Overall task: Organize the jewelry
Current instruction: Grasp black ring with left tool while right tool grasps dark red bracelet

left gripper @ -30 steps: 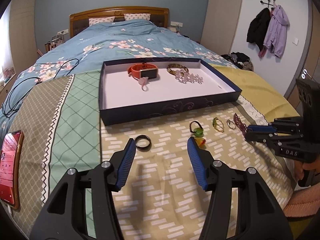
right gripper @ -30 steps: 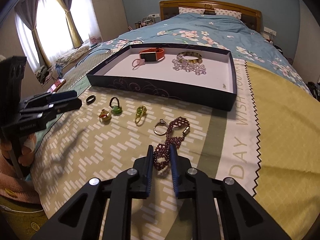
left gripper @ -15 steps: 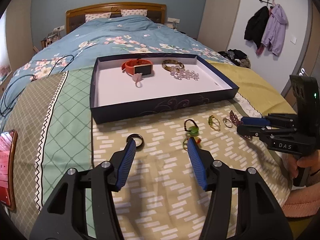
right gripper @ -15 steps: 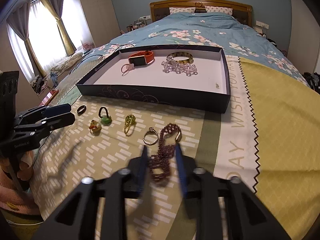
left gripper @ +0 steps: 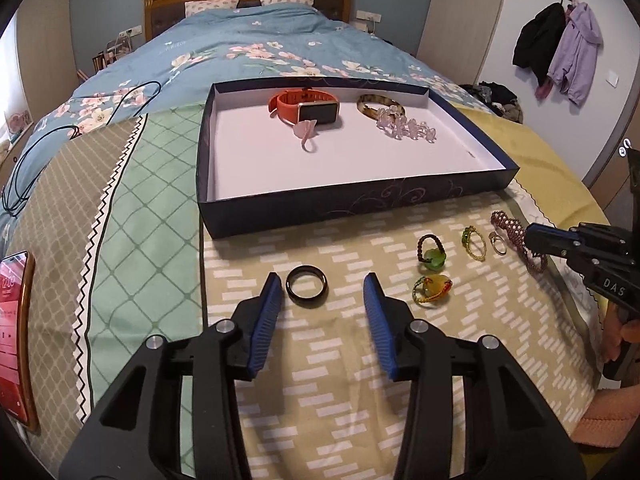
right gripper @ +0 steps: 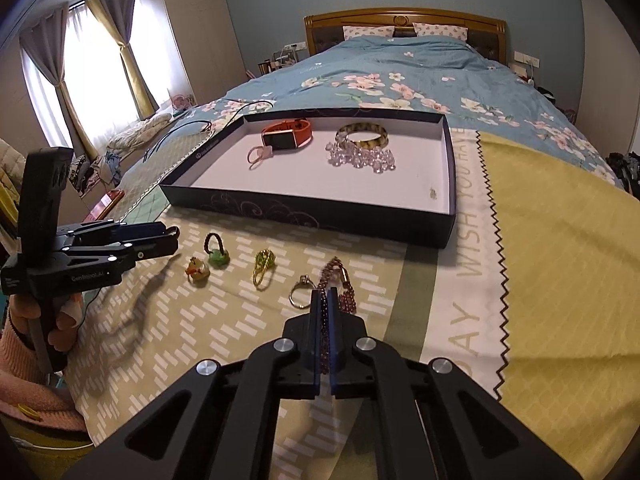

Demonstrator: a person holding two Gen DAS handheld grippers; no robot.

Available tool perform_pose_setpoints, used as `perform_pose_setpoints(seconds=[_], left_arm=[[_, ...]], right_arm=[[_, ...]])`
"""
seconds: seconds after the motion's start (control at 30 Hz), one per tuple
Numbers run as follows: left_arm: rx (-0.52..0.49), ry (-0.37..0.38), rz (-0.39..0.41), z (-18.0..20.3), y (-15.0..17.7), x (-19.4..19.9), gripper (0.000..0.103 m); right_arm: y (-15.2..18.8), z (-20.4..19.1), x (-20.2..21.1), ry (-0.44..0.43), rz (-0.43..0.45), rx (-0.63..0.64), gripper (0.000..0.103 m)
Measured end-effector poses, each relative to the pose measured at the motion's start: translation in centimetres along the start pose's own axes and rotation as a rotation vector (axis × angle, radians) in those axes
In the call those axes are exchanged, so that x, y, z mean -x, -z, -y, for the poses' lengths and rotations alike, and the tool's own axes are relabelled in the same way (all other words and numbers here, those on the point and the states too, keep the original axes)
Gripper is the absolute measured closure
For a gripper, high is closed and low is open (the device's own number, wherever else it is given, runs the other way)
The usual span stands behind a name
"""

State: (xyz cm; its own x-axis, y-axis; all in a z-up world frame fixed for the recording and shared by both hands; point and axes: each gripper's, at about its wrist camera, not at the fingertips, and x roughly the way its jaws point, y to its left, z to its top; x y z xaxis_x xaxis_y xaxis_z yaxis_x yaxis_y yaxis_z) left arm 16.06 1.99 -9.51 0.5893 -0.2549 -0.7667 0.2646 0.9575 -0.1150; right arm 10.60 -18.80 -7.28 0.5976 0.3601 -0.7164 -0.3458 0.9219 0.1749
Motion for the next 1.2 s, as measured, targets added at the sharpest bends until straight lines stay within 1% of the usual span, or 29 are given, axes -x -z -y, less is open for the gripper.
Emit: perform_pose_setpoints(seconds=[0.13,0.2,0.23,0.3,0.4,0.53,0.67,1.0,1.2], left_arm=[[-0.009,-0.011,-0.005,0.0,-0.1,-0.4,0.064],[-0.017,-0.025,-0.007,0.1,-0.2,-0.6,0.070],[-0.016,-0.028,-0.007,0.0,-0.2,-0.6,0.071],[-0.005,-0.037,-0.005,-0.2,-0.3,-0.6,0.081],[0.010,-0.033,-0.001,-0.6,-0.3,-0.5,0.081],[-0.002,-0.047,0.008,-0.6,-0.2,-0.4,0.081],[0.000,-0.042,0.026,-0.4,-0.1,0.2,0.081],[-0.011,-0.017,0.078,0.4,-0.6,2.3,0.081],[-0.014,0.004,0.113,0.8,-1.5,3.4,0.081]], right_arm=[[-0.3,0.0,0.3,-0.009,0.017,0.002,0.102],[-0.5,0.0,0.5,-0.012,0.026,0.002,0.102],[-0.6,0.0,0.6,-0.012,0.030,0.002,0.102],[-0.7,0.0,0.7,-0.017,0.039,0.003,0.101],[-0.8,-0.2,0.9,-0.019,0.047,0.007,0.102],[-1.0,-0.2,1.1,-0.029,0.056,0.011,0.102],[-1.3,-0.3,1.3,-0.045,0.068,0.016,0.102],[-2.3,-0.5,2.2,-0.063,0.105,0.024,0.102],[-3.7,-0.7,3.0,-0.069,0.141,0.042,0.102]])
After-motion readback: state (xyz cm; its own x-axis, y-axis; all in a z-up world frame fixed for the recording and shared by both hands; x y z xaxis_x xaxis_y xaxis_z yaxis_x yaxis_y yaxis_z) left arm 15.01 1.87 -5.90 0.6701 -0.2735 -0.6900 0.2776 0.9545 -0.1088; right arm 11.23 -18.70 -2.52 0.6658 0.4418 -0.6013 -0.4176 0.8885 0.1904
